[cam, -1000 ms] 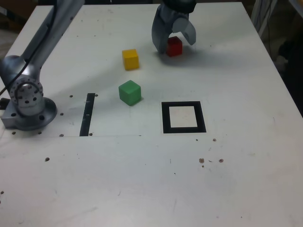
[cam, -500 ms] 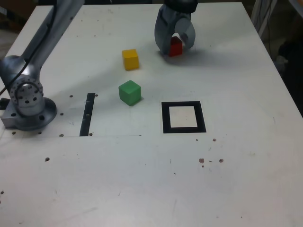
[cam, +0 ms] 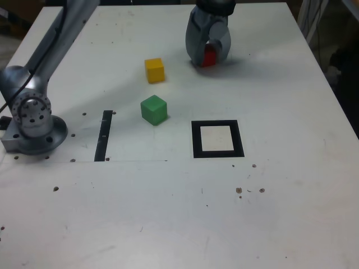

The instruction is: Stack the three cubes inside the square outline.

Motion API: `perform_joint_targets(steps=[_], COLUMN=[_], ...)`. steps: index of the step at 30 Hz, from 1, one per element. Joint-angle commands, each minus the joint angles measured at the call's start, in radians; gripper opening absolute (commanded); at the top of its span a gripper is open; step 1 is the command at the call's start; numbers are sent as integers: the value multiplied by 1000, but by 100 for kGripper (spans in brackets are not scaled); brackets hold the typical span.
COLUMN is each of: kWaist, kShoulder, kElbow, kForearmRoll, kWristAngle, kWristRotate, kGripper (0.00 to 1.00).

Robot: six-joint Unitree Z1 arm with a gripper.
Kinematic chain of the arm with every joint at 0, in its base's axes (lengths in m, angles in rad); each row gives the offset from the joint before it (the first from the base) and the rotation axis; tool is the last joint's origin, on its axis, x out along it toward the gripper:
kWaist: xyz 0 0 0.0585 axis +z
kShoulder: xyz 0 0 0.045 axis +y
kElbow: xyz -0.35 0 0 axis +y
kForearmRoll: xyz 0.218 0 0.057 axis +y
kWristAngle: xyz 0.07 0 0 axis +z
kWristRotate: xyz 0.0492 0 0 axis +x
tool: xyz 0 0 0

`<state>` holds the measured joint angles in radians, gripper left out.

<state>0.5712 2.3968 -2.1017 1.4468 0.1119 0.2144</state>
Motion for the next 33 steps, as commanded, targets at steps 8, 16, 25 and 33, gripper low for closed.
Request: perform_joint_targets(steps=[8, 16, 25, 33], kWaist=[-102, -342, -578, -628], kShoulder=[-112, -264, -310, -298], kElbow=[9, 137, 292, 360], kForearmRoll=[69, 84, -5, -86], kWristAngle=[27, 40, -46, -87], kWristRotate=[-13, -111, -240, -275], kGripper=[22, 23, 23, 23])
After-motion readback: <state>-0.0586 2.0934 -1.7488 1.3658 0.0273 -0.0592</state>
